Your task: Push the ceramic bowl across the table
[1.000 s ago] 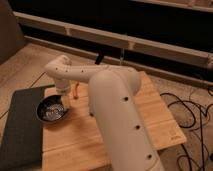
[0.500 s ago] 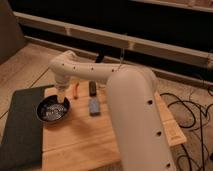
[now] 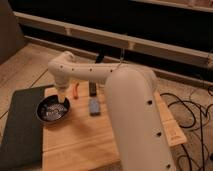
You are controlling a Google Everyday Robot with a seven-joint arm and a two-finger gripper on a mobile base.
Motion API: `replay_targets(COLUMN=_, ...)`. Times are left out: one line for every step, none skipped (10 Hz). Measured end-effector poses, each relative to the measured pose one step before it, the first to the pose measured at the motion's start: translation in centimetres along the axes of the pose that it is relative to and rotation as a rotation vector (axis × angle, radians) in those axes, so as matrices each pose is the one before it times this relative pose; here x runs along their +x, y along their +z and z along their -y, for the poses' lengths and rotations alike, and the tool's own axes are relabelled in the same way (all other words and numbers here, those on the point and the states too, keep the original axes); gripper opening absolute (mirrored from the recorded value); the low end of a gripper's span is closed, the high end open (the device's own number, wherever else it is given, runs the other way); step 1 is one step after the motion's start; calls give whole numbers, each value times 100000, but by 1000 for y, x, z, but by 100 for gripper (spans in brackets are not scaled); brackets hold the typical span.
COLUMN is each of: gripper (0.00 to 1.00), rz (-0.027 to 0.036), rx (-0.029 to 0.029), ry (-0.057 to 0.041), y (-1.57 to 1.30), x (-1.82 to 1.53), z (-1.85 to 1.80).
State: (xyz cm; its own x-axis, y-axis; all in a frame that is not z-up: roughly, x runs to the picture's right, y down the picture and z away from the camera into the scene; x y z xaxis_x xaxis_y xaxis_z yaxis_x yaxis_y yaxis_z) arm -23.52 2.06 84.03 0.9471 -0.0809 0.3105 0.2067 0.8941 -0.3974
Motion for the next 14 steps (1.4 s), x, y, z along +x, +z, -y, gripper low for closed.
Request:
replay_targets(gripper=65, rz=-4281, rx=3982, ry=1529, y=-547, x=2228, z=-417)
replay_targets(gripper=65, rz=-2392, rx=3127, ry=2974, y=-374, x=1815, z=-876)
replay_targets(gripper=65, rz=-539, rx=1069, ry=1929, y=-8, x=676, z=-716)
replay_targets(gripper=65, rz=159, rx=220, ry=3254, y=292, x=591, z=-1096)
replay_targets(gripper=65, rz=599, rx=-1074, ry=3076, y=558, x=258, z=-1066)
replay_targets(gripper=65, rz=646, rx=-2386, ry=2621, y=1061, x=-70, z=-1365)
replay_targets(gripper=65, rz=196, rx=-1845, ry=664, y=800, x=-278, z=-755)
replay_targets(gripper=65, rz=-25, rx=-2745, ry=476, y=1102, x=-511, z=-810)
replay_targets(gripper=65, rz=-218, rx=-2779, ry=87, y=1065, x=-413, z=-475)
replay_targets(gripper=65, rz=-849, rx=-2668, ry=-562, y=1052, x=-229, z=-138)
replay_targets(gripper=65, rz=-470, rx=-2250, ry=-150, y=712, x=-235, z=-94)
replay_targets(gripper=65, rz=-754, rx=-2966, ry=-1223, y=1193, x=-630, z=191)
replay_targets(gripper=65, rz=128, rx=-1609, ry=-1441, y=738, x=-925, z=296)
replay_targets(gripper=65, rz=1348, rx=-420, ry=-2046, y=514, x=-1485, z=645)
